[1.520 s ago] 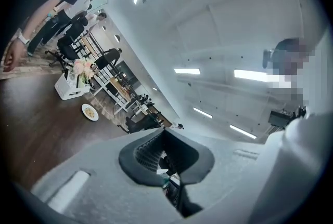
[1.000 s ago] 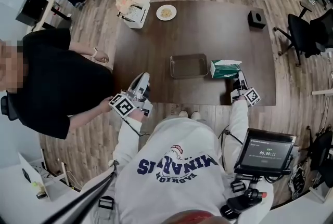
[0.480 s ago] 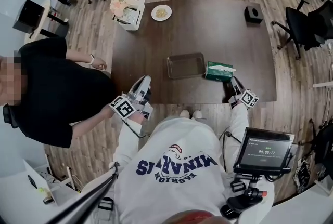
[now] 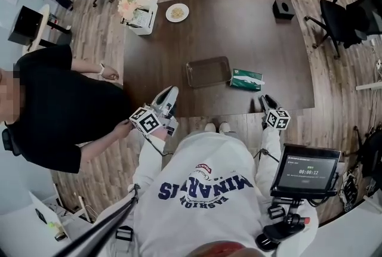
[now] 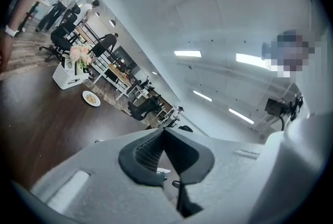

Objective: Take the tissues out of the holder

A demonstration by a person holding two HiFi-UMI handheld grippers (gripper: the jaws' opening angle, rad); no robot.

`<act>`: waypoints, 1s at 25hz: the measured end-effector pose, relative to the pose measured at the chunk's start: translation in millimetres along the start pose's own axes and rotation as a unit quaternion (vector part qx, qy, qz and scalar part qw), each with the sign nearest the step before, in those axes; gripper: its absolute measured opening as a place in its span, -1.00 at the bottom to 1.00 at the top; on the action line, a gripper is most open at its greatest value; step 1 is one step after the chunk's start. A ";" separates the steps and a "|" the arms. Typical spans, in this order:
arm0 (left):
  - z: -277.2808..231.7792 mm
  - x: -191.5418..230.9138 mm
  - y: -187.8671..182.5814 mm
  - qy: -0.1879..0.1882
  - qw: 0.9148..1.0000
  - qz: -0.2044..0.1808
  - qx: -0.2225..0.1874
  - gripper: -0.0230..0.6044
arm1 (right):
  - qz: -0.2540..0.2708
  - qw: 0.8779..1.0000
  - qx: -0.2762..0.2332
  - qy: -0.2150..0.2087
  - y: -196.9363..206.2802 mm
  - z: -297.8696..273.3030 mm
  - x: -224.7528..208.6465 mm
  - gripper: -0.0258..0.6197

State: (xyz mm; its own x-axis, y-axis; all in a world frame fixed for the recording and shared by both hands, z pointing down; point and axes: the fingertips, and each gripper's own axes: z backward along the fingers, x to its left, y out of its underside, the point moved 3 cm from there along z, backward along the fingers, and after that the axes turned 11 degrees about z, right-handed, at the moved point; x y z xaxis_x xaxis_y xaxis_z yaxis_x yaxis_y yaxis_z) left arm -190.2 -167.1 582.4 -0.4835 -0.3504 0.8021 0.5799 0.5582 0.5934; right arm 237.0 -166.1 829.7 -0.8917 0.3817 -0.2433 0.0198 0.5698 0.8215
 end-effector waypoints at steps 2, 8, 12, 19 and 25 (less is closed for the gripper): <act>-11.3 3.5 12.3 -0.015 0.998 -0.043 0.037 -0.91 | 0.089 0.994 0.057 -0.015 9.1 -9.5 30.4 -0.60; -34.4 -1.9 35.5 -0.022 0.988 -0.112 0.104 -0.91 | 0.151 0.979 0.111 -0.084 13.1 -63.5 74.8 -0.60; -33.1 -11.0 29.7 -0.016 0.988 -0.122 0.092 -0.90 | 0.149 0.980 0.110 -0.067 -1.9 -94.6 61.7 -0.60; -8.4 -5.6 12.2 -0.040 0.991 -0.118 0.056 -0.91 | 0.179 0.974 0.130 -0.047 -16.6 -117.4 44.7 -0.61; 7.3 -0.2 13.4 -0.055 0.992 -0.107 0.045 -0.91 | 0.170 0.976 0.125 -0.059 -25.2 -121.4 52.0 -0.61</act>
State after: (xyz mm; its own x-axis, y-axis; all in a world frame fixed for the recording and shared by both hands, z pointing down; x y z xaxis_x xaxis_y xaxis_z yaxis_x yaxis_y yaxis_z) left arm -187.1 -154.1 589.6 -0.6609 -0.3864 0.6434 0.3972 0.5472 0.7367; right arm 135.2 -248.9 859.0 -0.7560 0.6528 -0.0479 0.4283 0.5487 0.7179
